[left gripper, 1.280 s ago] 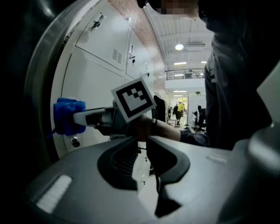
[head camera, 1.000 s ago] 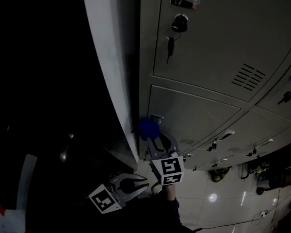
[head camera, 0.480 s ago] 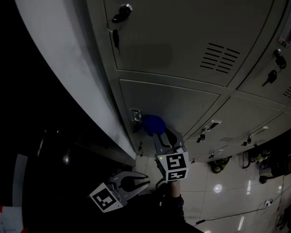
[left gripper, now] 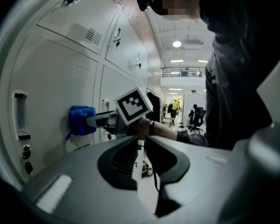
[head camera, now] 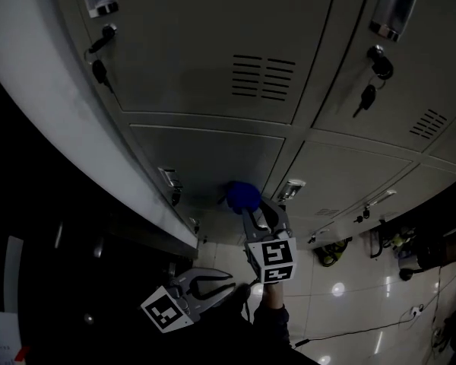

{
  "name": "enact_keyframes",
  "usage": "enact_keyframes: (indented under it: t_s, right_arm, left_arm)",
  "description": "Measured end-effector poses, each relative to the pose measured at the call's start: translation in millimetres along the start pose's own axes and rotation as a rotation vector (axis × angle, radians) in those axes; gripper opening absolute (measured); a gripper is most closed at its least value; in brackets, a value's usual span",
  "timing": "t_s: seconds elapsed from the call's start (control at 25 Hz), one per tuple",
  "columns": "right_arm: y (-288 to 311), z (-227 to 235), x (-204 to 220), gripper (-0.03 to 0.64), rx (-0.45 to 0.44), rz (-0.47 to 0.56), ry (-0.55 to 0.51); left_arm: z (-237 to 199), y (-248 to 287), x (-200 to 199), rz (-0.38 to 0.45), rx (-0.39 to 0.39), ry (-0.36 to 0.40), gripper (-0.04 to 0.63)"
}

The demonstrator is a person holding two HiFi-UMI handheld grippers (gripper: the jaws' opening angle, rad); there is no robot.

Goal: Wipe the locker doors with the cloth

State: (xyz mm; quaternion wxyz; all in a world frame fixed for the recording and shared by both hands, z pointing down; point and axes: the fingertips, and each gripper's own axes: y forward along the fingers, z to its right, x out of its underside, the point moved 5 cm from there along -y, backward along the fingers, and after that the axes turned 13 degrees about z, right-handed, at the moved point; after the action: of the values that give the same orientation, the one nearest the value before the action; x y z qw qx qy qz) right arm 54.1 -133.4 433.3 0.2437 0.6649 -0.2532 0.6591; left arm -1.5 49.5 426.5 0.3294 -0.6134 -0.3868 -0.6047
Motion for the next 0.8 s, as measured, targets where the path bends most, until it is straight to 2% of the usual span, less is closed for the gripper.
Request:
enact_keyframes:
  t_s: [0.44,0.8]
  right_arm:
    - [-28,38,2,0.118,-0.010,-0.015,-0.014]
    - [-16,15,2,0.118,-0.066,-0.004,-0.003]
  left_arm:
    - [11,47,1,0.017,-0.011,-0.008,0.054]
    - [7,38,3,0.010,-0.015,-0.016,0.055]
